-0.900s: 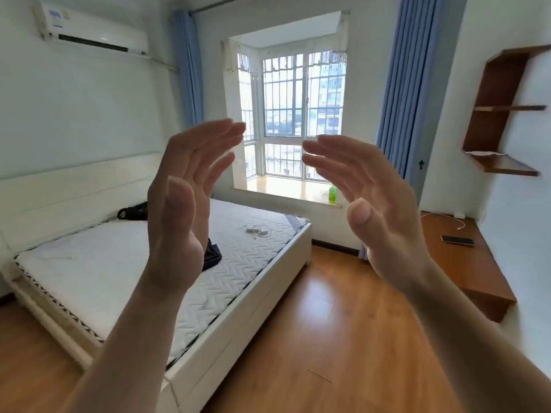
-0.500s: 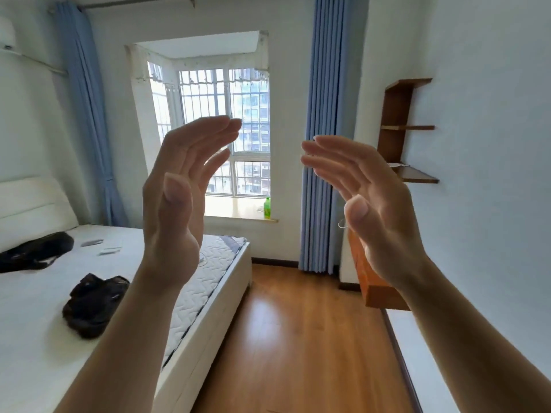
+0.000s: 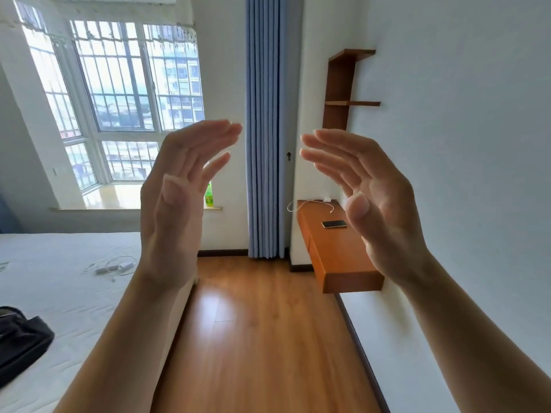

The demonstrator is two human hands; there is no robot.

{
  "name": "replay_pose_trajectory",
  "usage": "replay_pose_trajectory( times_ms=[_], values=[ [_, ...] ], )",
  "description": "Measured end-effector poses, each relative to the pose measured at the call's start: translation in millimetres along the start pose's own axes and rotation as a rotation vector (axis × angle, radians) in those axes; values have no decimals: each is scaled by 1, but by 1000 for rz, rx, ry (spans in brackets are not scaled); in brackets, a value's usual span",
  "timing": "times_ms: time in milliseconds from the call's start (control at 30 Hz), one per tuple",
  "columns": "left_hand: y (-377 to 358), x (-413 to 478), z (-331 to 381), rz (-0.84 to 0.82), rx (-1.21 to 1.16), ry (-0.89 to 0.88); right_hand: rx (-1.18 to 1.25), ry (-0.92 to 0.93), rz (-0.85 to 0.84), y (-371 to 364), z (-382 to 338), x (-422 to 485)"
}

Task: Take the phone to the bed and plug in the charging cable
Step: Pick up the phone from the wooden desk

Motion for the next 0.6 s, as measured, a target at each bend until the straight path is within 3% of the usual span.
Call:
replay_pose_trajectory(
  times_ms=[600],
  values=[
    [23, 98, -269, 23, 49, 43, 48, -8, -13, 27, 255, 160]
  ],
)
Point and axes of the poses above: each hand's wrist, its own x-axis towards the middle knuckle, its own y-axis out of the back of the hand, z = x × y, the point moved 9 cm from there along x, towards the middle knuckle, and after that the axes turned 6 degrees about -y, right-handed, at the moved point
